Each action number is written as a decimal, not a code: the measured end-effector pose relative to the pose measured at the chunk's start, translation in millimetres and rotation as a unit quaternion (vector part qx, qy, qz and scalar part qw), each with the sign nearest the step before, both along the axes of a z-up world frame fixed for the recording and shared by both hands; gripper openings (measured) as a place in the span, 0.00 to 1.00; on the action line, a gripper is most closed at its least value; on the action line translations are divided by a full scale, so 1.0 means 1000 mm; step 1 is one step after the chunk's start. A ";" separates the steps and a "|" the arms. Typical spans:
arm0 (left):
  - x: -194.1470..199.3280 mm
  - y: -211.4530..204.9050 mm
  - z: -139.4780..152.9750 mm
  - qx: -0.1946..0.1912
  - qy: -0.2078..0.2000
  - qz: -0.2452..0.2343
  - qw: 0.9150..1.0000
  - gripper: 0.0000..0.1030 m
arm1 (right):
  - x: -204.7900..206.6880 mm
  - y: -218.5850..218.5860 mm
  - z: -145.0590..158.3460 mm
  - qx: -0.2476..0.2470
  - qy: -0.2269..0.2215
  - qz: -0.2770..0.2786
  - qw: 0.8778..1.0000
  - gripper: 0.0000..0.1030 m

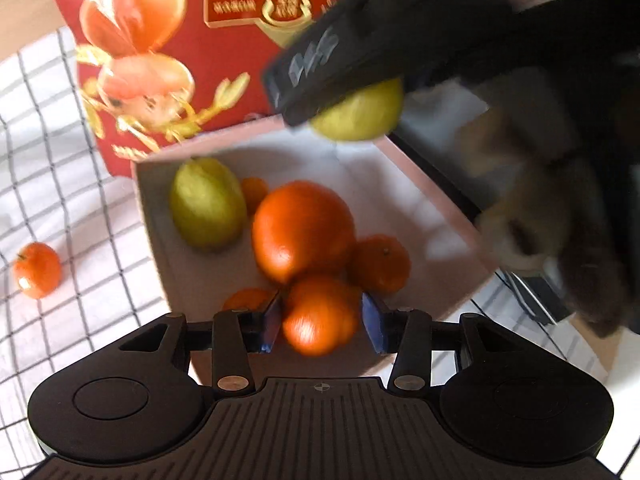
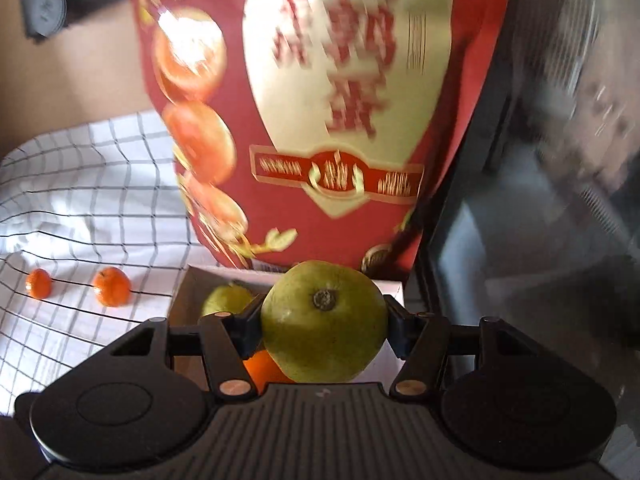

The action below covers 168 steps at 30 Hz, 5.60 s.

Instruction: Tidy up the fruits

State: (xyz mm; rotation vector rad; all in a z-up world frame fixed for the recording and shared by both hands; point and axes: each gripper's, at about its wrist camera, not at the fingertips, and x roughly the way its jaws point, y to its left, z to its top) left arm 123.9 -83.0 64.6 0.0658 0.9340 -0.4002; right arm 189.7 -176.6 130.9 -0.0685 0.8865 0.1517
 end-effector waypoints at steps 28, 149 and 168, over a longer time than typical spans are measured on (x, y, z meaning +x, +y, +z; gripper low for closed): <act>-0.105 0.217 0.010 -0.117 -0.014 0.251 0.961 0.45 | 0.046 0.013 -0.050 0.000 0.053 -0.042 0.998 0.60; -0.181 0.205 -0.038 -0.061 0.030 0.175 0.982 0.49 | -0.257 0.121 -0.091 -0.003 0.020 0.111 0.994 0.84; -0.180 0.203 -0.039 -0.055 0.033 0.174 0.983 0.49 | -0.260 0.111 -0.098 0.005 0.005 0.095 0.995 1.00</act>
